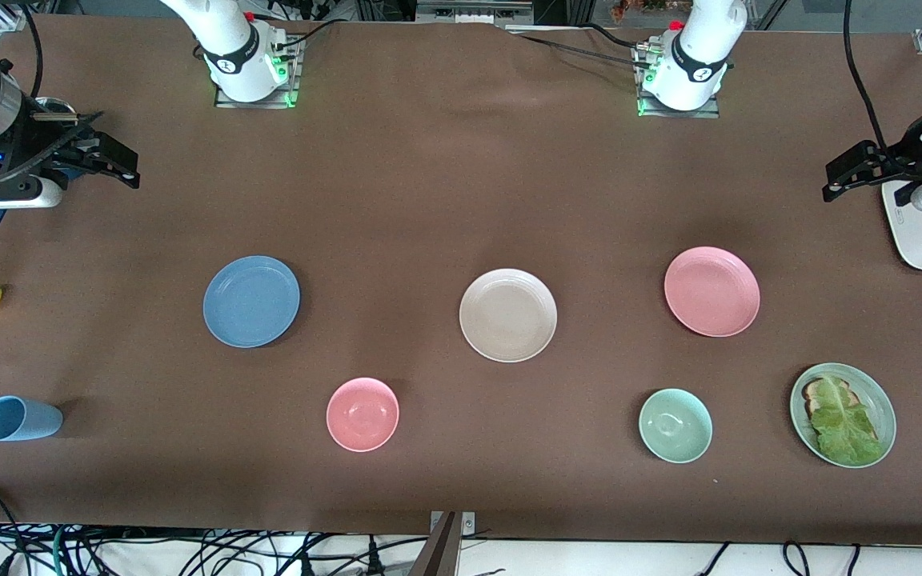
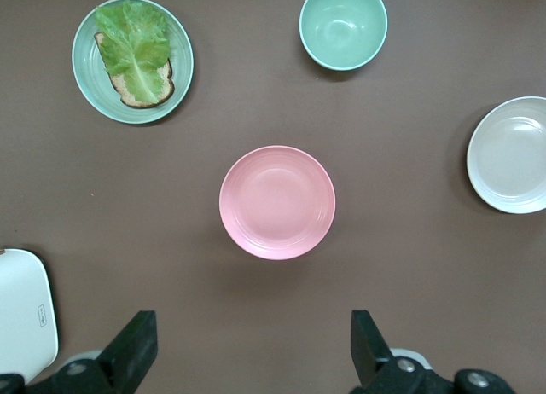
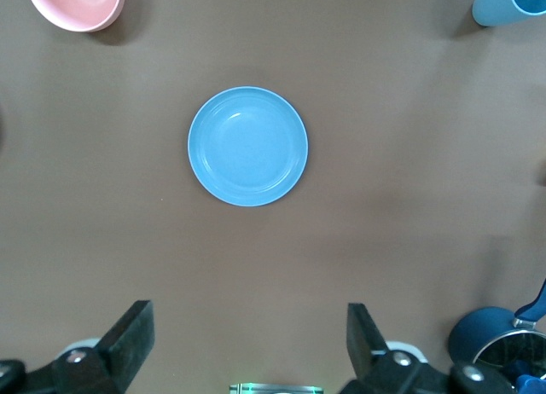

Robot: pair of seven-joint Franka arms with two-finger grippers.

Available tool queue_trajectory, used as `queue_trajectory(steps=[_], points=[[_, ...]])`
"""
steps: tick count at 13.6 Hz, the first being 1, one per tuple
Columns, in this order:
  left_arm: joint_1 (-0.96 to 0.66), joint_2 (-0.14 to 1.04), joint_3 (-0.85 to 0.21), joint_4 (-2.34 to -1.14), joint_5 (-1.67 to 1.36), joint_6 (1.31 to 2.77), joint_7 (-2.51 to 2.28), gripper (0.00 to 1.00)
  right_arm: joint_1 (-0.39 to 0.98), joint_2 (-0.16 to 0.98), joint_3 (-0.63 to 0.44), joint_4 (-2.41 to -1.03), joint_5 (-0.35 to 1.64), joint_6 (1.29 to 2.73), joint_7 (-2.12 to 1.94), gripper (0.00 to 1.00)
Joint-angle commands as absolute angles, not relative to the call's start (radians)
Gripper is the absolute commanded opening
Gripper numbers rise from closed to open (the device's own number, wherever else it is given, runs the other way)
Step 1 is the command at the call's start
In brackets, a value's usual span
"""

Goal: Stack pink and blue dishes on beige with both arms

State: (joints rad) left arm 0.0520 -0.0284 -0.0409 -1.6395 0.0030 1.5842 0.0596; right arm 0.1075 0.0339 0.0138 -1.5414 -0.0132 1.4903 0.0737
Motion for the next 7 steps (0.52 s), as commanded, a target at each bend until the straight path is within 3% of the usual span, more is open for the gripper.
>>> queue_trajectory(steps=[1,7], points=[[0.055,-0.035,-0.040,-1.646,-0.015,1.594,0.069,1.00,0.106,0.026,0.017,-1.532,0.006,1.477,0.081,1.00],[0.052,-0.034,-0.040,-1.646,-0.015,1.595,0.069,1.00,0.106,0.026,0.020,-1.531,0.009,1.476,0.084,1.00]])
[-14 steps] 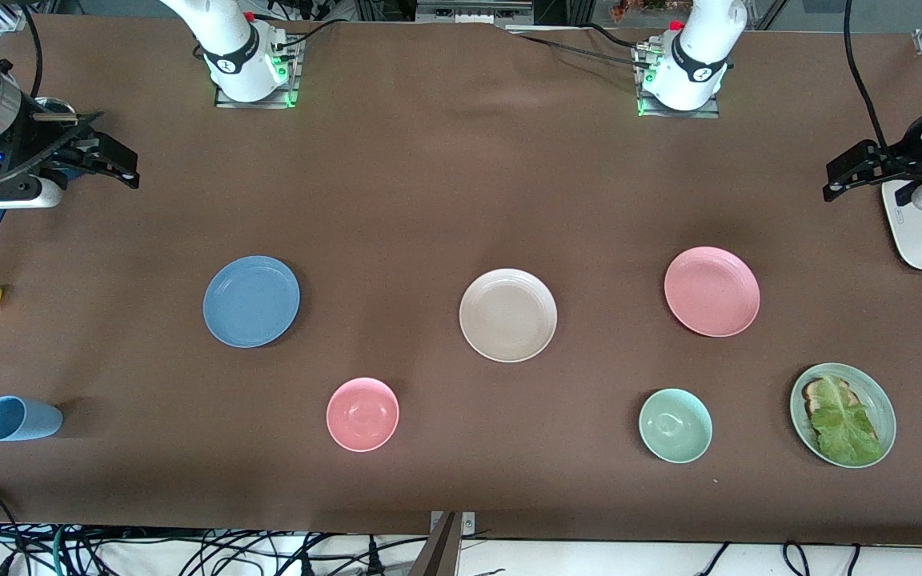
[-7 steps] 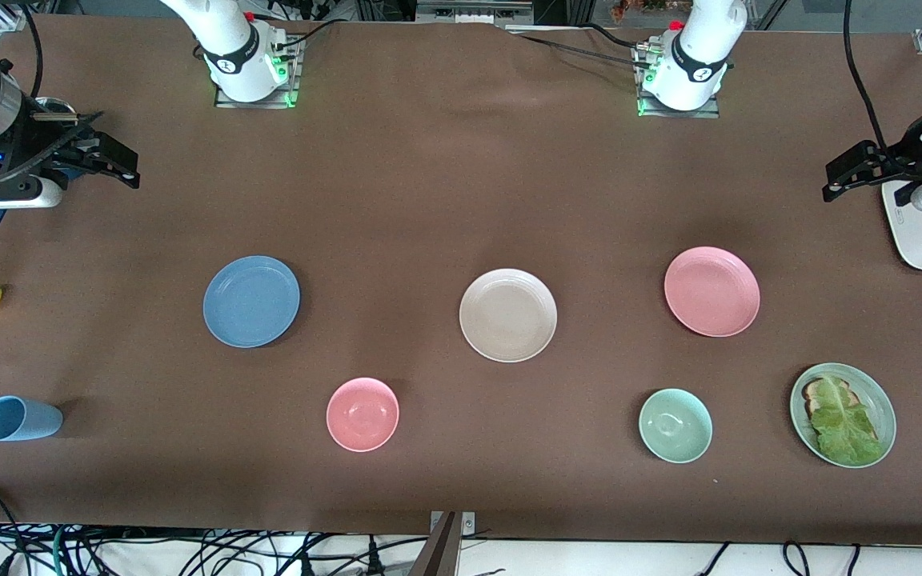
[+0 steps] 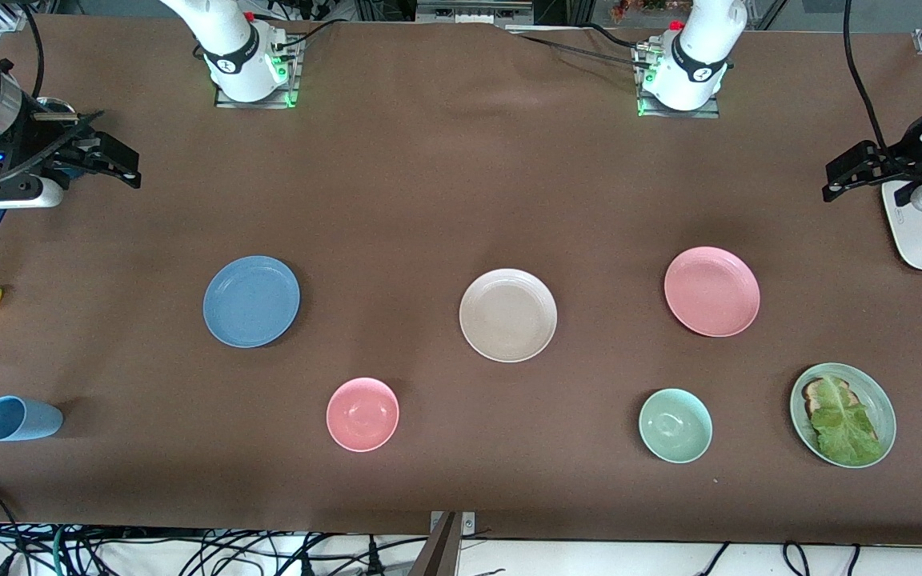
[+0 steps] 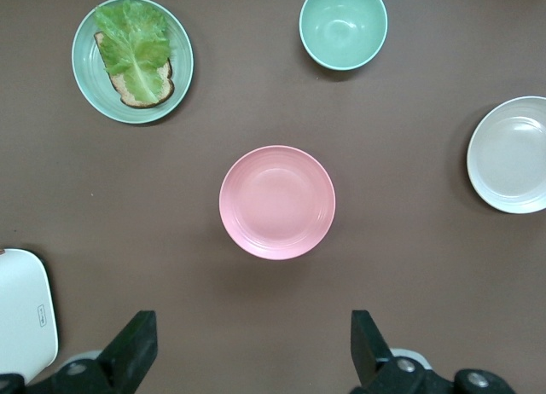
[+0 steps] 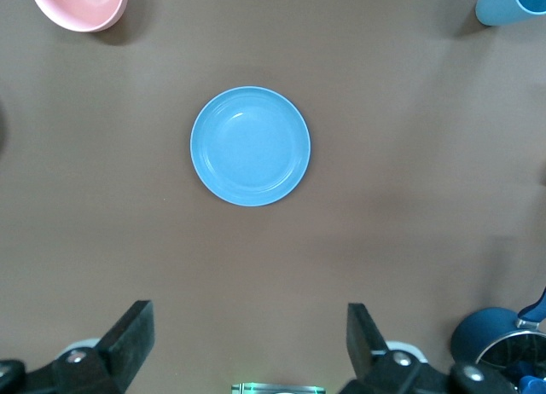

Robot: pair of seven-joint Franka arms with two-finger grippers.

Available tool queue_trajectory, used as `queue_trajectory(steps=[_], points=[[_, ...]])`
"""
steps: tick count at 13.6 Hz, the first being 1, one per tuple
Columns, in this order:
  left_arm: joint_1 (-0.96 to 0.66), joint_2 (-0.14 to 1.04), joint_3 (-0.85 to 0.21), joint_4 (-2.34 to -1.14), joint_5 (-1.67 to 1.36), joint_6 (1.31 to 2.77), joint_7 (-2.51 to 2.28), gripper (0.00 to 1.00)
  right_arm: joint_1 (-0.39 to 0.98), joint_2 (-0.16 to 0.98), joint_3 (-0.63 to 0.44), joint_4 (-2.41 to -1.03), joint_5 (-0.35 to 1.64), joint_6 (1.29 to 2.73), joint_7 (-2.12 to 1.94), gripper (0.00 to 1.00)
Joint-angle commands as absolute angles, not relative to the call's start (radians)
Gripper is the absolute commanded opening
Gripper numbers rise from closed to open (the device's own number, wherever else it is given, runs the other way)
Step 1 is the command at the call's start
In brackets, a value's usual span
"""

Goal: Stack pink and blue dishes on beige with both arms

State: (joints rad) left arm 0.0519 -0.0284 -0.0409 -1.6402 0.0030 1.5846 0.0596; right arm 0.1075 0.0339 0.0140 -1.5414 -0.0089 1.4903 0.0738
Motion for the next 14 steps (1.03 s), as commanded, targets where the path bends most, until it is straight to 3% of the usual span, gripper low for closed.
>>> queue_trajectory(steps=[1,8,14], points=[[0.052,-0.034,-0.040,-1.646,-0.015,1.595,0.069,1.00,0.106,0.025,0.035,-1.531,0.008,1.477,0.087,1.00],[0.057,-0.012,-0.040,-1.643,-0.014,1.595,0.069,1.00,0.106,0.025,0.043,-1.531,0.009,1.480,0.107,1.00],[0.133,0.158,-0.031,-1.632,-0.015,1.591,0.054,1.00,0.106,0.025,0.041,-1.531,0.009,1.480,0.106,1.00]])
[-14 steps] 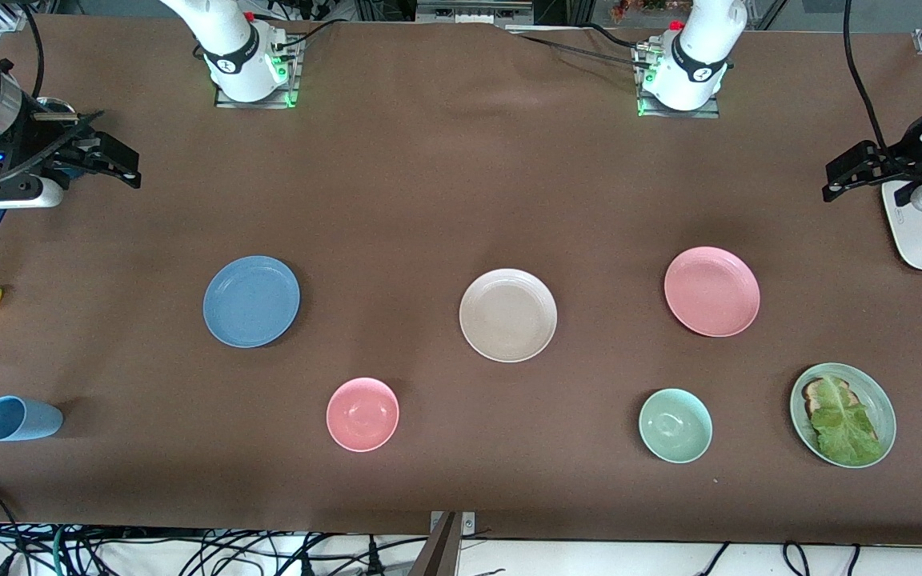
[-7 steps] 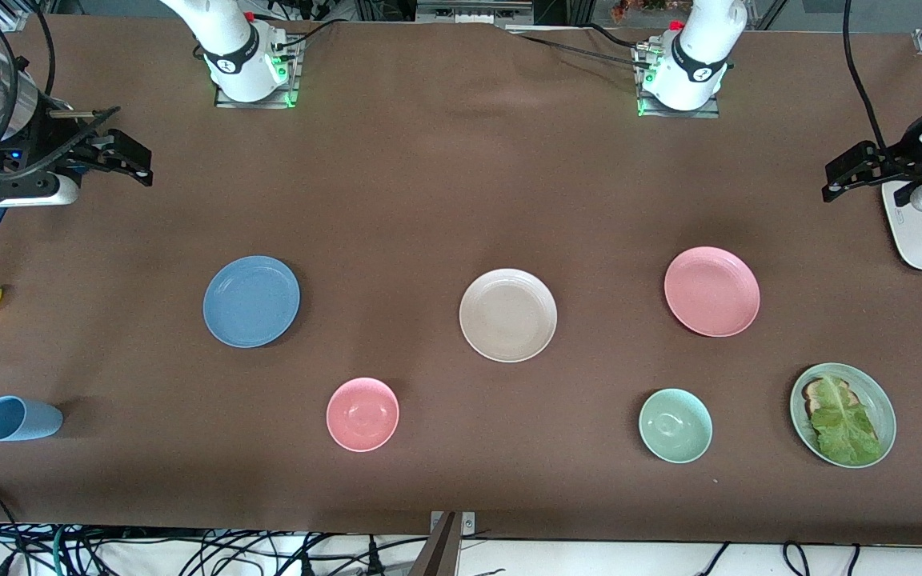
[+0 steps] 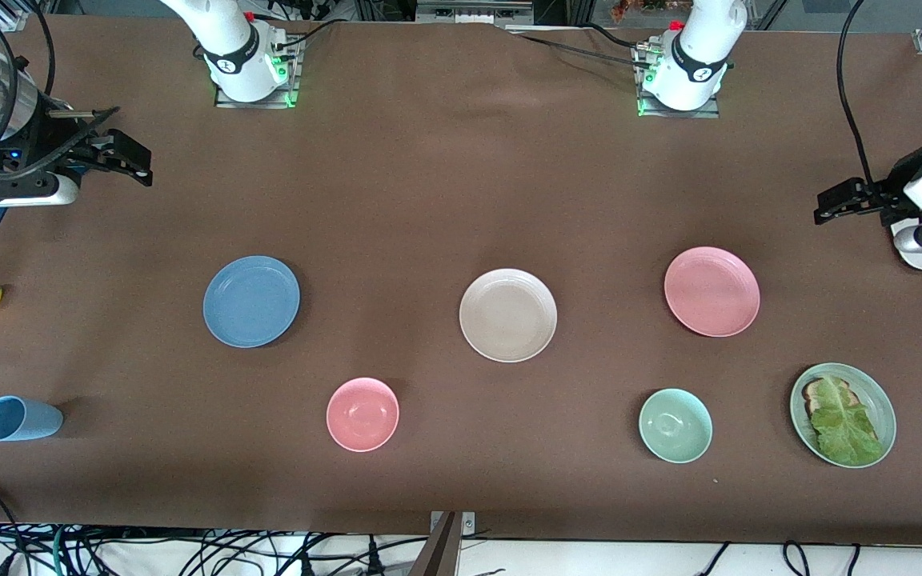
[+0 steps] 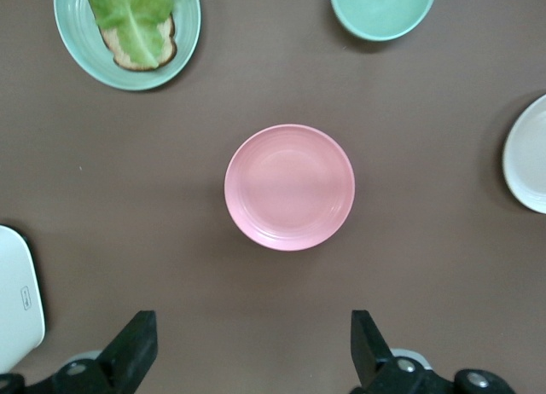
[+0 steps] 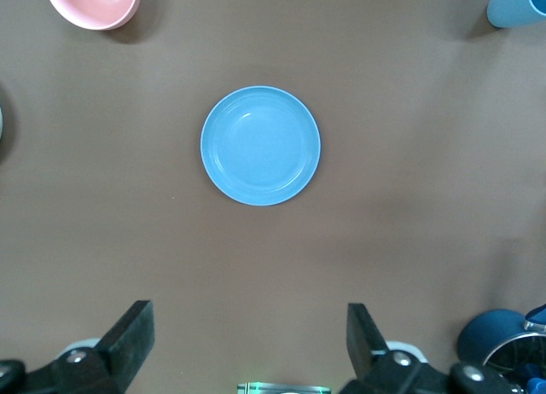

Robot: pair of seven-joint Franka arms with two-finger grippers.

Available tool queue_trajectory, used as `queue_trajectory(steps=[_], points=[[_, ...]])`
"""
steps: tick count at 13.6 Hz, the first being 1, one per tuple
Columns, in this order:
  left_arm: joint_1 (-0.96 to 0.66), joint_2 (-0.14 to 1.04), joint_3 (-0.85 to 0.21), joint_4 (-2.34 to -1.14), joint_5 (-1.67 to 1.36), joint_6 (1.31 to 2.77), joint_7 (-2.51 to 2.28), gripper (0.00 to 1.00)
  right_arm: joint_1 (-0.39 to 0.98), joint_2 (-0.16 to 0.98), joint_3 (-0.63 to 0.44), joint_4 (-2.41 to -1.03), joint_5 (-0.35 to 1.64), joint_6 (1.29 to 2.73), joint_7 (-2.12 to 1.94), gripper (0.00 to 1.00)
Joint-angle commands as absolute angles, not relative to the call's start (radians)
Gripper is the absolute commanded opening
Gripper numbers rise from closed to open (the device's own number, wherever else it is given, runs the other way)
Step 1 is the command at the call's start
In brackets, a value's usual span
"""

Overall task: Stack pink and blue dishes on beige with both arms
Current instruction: 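Reach the left gripper to the pink plate rim and grasp it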

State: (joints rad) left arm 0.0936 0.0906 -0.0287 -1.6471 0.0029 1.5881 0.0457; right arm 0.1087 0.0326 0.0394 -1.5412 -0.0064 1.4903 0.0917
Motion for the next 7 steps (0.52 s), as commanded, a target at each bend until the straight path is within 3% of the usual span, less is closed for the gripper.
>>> queue_trajectory(steps=[1,7], points=[[0.143,0.191,-0.031,-1.632,-0.015,1.592,0.063,1.00,0.107,0.025,0.043,-1.531,0.009,1.480,0.106,1.00],[0.245,0.354,-0.035,-1.664,-0.048,1.704,0.278,1.00,0.107,0.025,0.043,-1.531,0.009,1.480,0.107,1.00]])
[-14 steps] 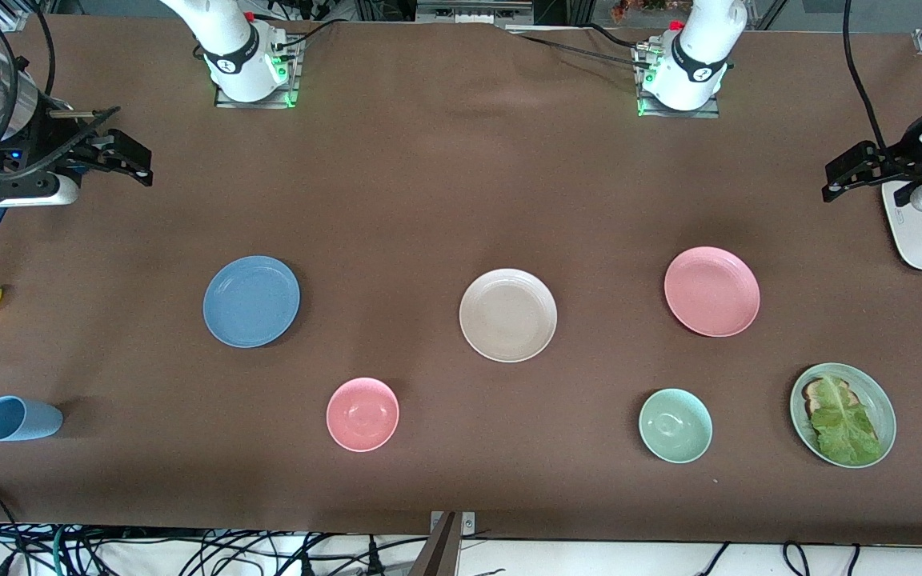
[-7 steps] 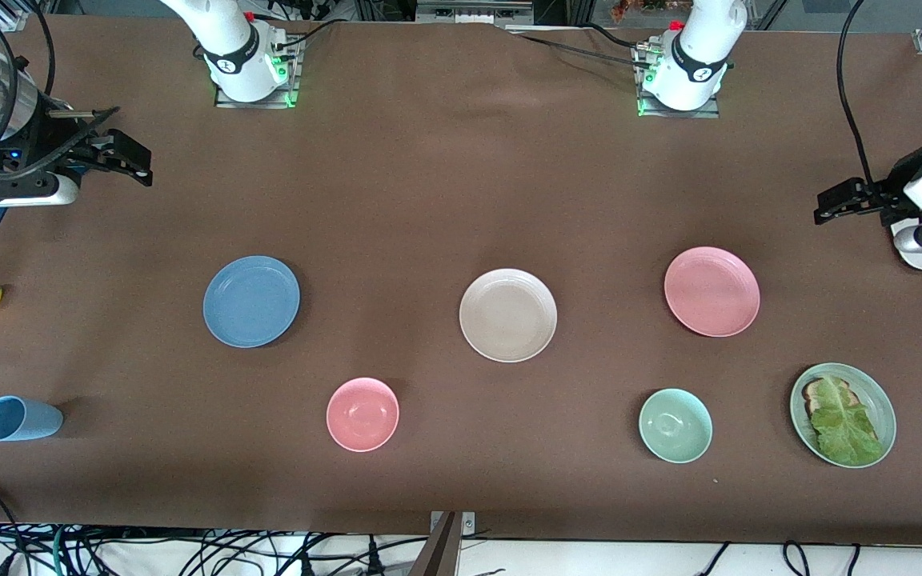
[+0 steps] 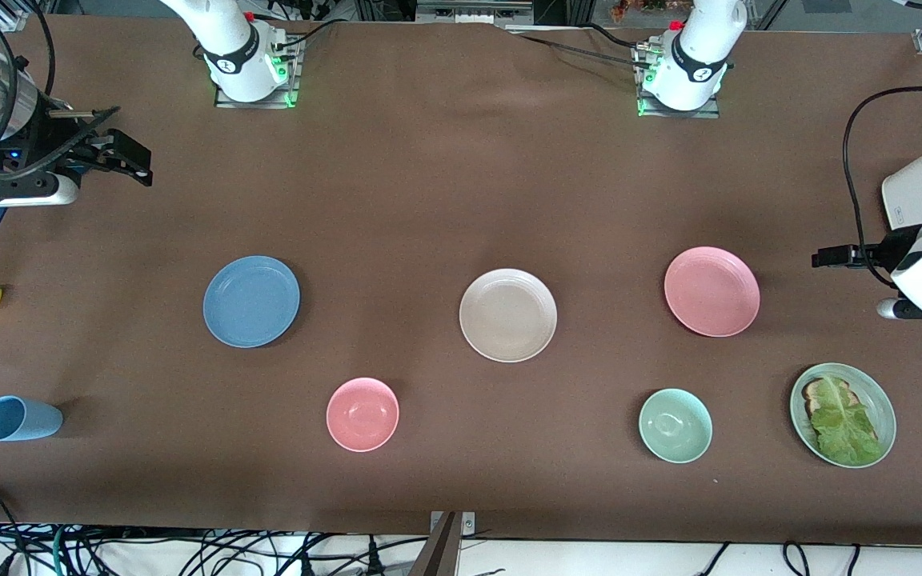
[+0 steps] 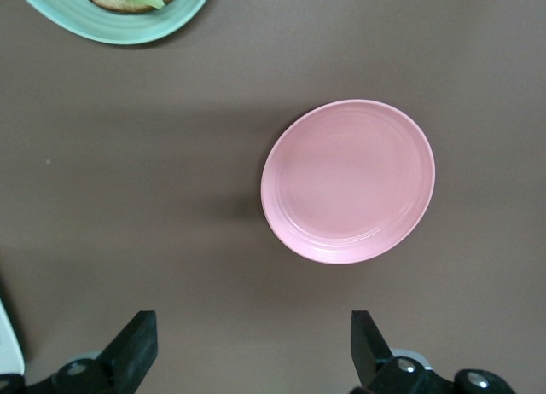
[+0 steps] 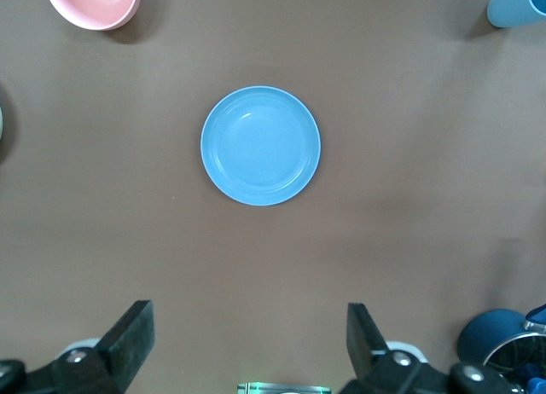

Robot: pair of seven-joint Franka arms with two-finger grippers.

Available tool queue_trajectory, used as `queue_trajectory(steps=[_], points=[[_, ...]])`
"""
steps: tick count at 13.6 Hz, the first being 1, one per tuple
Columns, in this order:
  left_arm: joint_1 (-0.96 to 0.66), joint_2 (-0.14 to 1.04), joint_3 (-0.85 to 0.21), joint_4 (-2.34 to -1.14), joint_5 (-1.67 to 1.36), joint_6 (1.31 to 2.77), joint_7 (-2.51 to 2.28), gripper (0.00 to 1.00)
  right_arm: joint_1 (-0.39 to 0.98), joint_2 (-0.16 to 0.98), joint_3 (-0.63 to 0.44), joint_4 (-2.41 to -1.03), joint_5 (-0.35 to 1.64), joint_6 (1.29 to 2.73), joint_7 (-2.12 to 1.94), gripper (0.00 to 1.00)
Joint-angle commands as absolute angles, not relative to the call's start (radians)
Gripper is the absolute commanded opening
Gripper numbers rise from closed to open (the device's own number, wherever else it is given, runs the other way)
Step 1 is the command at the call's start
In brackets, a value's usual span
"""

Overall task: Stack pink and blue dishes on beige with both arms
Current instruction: 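Reach the left gripper to the pink plate rim and grasp it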

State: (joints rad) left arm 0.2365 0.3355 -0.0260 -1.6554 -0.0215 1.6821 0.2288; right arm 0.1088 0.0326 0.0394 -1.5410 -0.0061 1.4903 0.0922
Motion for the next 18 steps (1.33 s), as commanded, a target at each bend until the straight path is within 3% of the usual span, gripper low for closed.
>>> queue_trajectory(steps=[1,5,9,12,17,18], points=[[0.245,0.363,-0.037,-1.696,-0.048,1.744,0.278,1.00,0.107,0.025,0.043,-1.531,0.009,1.480,0.107,1.00],[0.245,0.356,-0.041,-1.929,-0.048,2.053,0.273,1.00,0.106,0.025,0.043,-1.531,0.009,1.482,0.107,1.00],[0.245,0.365,-0.041,-2.084,-0.048,2.287,0.265,1.00,0.106,0.025,0.041,-1.531,0.011,1.485,0.107,1.00],[0.245,0.393,-0.041,-2.144,-0.048,2.368,0.265,1.00,0.106,0.025,0.041,-1.531,0.011,1.483,0.107,1.00],[0.245,0.449,-0.041,-2.131,-0.051,2.404,0.267,0.99,0.106,0.025,0.043,-1.531,0.014,1.479,0.107,1.00],[0.245,0.457,-0.043,-2.129,-0.051,2.413,0.267,0.94,0.106,0.025,0.041,-1.531,0.017,1.479,0.106,1.00]])
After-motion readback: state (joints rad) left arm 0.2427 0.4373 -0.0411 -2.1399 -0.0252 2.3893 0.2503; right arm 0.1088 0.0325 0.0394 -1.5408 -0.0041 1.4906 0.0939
